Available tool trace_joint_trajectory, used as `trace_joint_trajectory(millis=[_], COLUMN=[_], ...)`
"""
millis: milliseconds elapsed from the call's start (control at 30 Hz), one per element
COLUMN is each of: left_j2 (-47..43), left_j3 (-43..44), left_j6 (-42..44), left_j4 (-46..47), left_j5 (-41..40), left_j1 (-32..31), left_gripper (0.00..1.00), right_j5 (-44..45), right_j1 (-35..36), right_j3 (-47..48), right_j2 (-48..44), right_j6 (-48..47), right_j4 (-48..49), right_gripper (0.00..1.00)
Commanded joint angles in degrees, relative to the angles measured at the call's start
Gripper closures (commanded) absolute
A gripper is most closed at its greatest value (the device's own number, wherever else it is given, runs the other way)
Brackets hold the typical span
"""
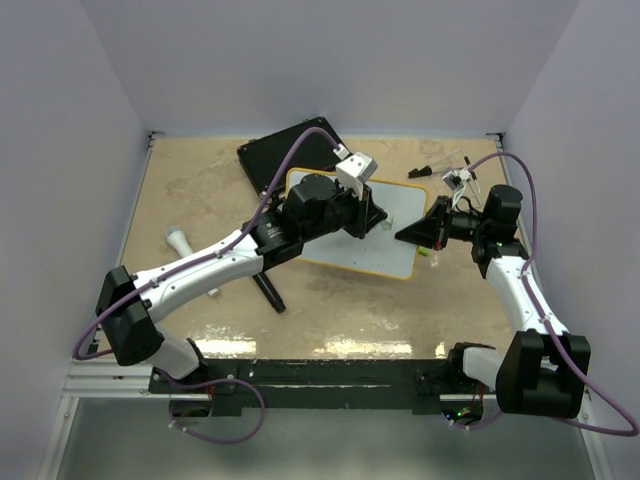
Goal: Write a sentence on the whiteboard
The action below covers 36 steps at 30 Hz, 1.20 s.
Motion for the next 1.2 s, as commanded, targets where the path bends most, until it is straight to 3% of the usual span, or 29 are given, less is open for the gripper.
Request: trace_joint_trajectory(millis=[0, 433, 733, 1067, 1167], left_j2=[1.6, 3.0, -14.4, -34.8, -37.8], left_j3=[4.2, 6.8, 0.3, -20.1, -24.0], left_j6=[1.5, 0.8, 3.9, 4.2, 3.7], left_j4=[1.3, 4.1, 3.3, 2.4, 2.7], left_j5=[0.5, 5.1, 0.3, -1.8, -0.6], left_j1=[0.0, -0.3, 2.4, 12.3, 15.2], left_gripper=[1.00, 1.00, 1.00, 1.00, 1.00], right_j5=[-3.7, -3.9, -3.9, 0.9, 1.6], right_j1=[0.1, 0.1, 0.0, 0.0, 0.0], right_j3=[3.5, 3.4, 5.5, 15.0, 16.0], right_j2=[-1.1, -1.2, -0.1, 4.6, 5.0], right_j6=[-0.3, -0.3, -3.7, -27.0, -28.8], right_j4=[1.6, 1.7, -1.8, -26.9, -28.9], right_gripper=[1.00, 1.00, 1.00, 1.00, 1.00])
